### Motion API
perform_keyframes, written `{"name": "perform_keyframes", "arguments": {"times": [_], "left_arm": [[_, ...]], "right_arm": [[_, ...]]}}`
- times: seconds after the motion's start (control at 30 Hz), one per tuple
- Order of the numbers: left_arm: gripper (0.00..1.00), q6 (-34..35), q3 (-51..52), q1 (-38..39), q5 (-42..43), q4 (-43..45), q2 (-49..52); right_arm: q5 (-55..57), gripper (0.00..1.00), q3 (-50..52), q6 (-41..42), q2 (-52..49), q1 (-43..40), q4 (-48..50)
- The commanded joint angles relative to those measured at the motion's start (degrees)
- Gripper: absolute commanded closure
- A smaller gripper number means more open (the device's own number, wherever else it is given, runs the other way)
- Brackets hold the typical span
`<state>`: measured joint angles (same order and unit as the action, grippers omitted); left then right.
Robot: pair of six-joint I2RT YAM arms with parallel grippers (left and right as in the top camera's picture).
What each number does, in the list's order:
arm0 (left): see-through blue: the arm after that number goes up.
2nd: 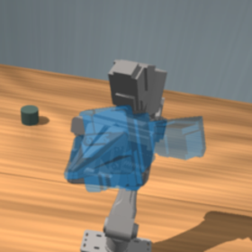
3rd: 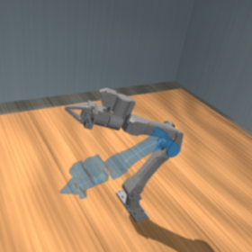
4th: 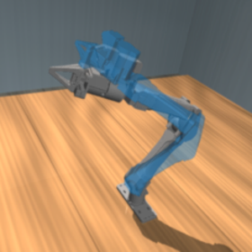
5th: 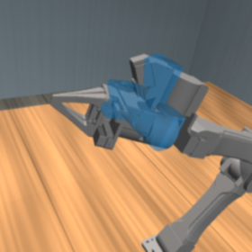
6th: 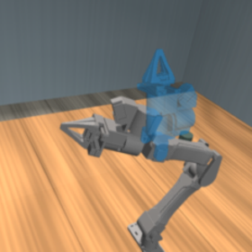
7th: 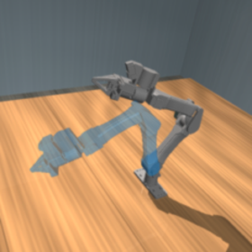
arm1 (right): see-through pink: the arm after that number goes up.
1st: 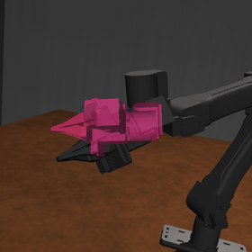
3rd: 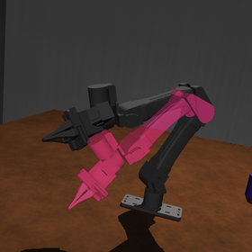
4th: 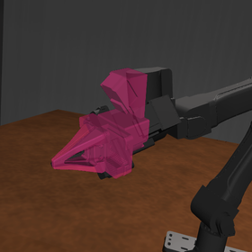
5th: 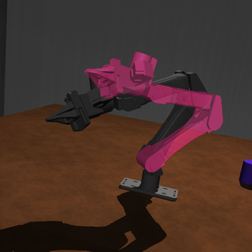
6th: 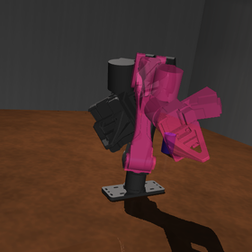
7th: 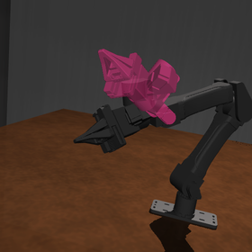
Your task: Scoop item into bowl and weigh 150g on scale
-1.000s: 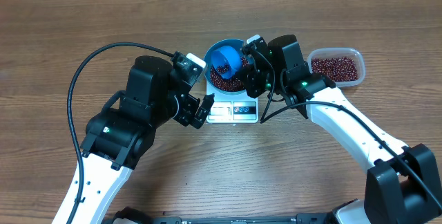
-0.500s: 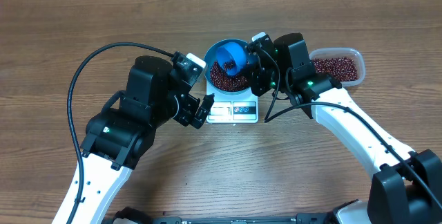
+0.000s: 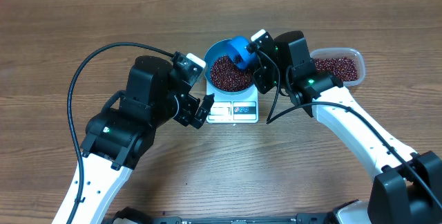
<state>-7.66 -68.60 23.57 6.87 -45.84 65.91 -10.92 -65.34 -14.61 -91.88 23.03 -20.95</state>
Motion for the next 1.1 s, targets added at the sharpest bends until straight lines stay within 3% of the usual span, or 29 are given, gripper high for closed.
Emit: {"name": "perform_keyframes", "arguments": {"times": [0.0, 0.4, 1.07], "left_arm": [[0.00, 0.39, -0.17, -0.31, 0.44, 0.07, -0.02], [0.00, 0.39, -0.17, -0.31, 0.46, 0.63, -0.02], [0.00, 0.42, -0.17, -0.31, 0.63, 0.59, -0.02]], "right_arm": [[0.09, 0.96, -2.27, -1.44, 2.10, 0.28, -0.02], [3.45, 0.96, -2.32, -3.89, 2.10, 0.74, 0.09], [0.35, 0.96, -2.29, 0.02, 2.10, 1.14, -0.74]]}}
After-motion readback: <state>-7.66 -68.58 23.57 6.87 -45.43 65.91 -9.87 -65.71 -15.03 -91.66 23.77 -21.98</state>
